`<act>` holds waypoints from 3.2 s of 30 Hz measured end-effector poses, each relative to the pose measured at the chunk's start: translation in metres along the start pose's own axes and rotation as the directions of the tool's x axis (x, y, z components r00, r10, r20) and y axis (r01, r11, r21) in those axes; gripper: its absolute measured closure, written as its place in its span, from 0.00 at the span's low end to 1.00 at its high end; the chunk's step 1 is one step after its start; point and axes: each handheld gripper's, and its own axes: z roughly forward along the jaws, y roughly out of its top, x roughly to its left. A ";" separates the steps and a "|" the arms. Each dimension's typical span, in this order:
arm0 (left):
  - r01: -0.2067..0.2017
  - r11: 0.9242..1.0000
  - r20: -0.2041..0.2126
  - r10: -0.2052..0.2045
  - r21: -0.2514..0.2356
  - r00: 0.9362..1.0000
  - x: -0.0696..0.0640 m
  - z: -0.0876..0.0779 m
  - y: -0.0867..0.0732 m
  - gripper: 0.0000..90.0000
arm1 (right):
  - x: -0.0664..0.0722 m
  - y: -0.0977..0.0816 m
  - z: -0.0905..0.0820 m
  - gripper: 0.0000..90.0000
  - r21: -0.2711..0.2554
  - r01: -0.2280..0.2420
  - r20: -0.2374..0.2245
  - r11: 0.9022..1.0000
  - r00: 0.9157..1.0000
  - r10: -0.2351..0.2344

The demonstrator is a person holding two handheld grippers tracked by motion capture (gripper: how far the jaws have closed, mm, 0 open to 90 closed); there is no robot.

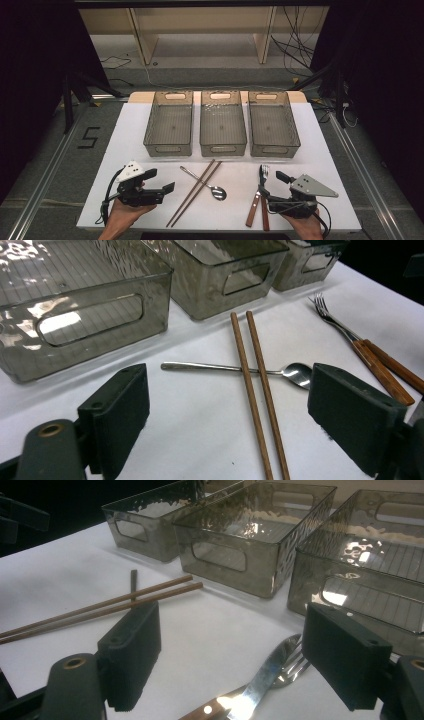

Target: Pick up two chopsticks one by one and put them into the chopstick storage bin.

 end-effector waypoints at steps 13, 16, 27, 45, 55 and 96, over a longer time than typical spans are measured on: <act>-0.024 0.937 -0.034 0.038 0.348 0.999 -0.011 0.034 0.026 0.23 | 0.001 0.000 0.001 0.27 0.015 0.006 -0.004 1.000 1.000 -0.005; -0.040 0.914 -0.026 0.055 0.405 0.998 -0.013 0.041 0.029 0.25 | 0.001 0.000 0.001 0.27 0.016 0.003 -0.004 1.000 1.000 -0.003; -0.060 0.860 -0.015 0.079 0.507 0.997 -0.021 0.067 0.036 0.40 | 0.001 0.000 0.001 0.28 0.019 0.003 -0.006 1.000 1.000 -0.003; -0.121 0.794 0.059 0.107 0.596 0.992 -0.032 0.098 0.033 0.65 | 0.001 -0.001 0.002 0.29 0.022 0.005 -0.001 1.000 1.000 -0.005; -0.133 0.763 0.053 0.128 0.633 0.990 -0.033 0.111 0.029 0.76 | 0.001 -0.001 0.001 0.29 0.020 0.004 -0.003 1.000 1.000 -0.004; -0.156 0.824 0.058 0.149 0.544 0.987 -0.019 0.081 0.056 0.94 | 0.001 0.000 0.001 0.30 0.014 0.004 -0.002 1.000 1.000 -0.004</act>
